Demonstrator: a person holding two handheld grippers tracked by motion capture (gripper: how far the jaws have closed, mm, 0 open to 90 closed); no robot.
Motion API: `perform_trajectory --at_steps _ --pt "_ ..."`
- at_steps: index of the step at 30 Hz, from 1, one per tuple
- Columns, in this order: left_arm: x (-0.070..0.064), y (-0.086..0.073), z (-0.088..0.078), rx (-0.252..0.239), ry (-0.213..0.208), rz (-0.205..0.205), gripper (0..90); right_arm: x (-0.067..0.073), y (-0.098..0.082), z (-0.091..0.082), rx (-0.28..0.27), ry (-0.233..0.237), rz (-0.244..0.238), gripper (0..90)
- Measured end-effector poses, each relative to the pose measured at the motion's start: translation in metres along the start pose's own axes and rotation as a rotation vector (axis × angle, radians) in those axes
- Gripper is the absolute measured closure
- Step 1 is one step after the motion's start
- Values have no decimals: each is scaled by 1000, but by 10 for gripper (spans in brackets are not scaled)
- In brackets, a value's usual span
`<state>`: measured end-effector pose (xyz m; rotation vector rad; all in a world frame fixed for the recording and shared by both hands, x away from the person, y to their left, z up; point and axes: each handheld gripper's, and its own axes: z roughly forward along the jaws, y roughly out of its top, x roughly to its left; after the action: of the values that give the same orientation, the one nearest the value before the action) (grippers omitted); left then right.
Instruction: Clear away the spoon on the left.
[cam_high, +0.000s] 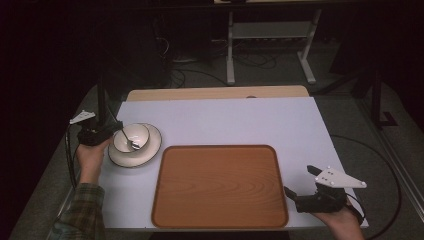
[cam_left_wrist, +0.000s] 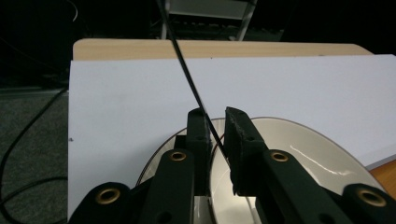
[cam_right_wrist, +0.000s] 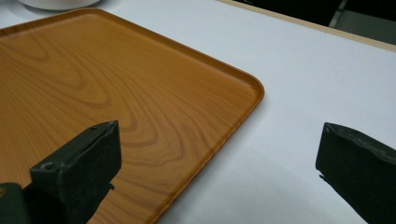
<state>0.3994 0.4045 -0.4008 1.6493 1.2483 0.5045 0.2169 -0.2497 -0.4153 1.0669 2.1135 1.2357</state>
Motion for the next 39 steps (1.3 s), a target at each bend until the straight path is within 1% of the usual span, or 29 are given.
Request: perform_trajectory --at_steps 4,11,13,17,19,22,31,39 --pt "-1 2 -4 -16 -13 -5 827 0 0 0 -3 0 0 0" --pt "-5 6 -13 -49 -58 -23 872 -1 0 -1 -3 -2 0 0" --pt "-7 7 -14 -50 -71 -30 884 -1 0 -1 -3 -2 0 0" --pt "-12 9 -16 -45 -71 -14 887 0 0 -2 -4 -1 1 0" --pt "-14 10 -17 -49 -70 -8 887 0 0 -2 -4 -1 0 0" --pt "-15 13 -19 -59 -73 0 888 0 0 -2 -4 -2 0 0" --pt "-24 25 -34 -100 -84 30 888 -1 0 -2 -7 -4 -3 0" --pt "-30 34 -44 -129 -111 47 888 0 0 -2 -4 -5 0 0"
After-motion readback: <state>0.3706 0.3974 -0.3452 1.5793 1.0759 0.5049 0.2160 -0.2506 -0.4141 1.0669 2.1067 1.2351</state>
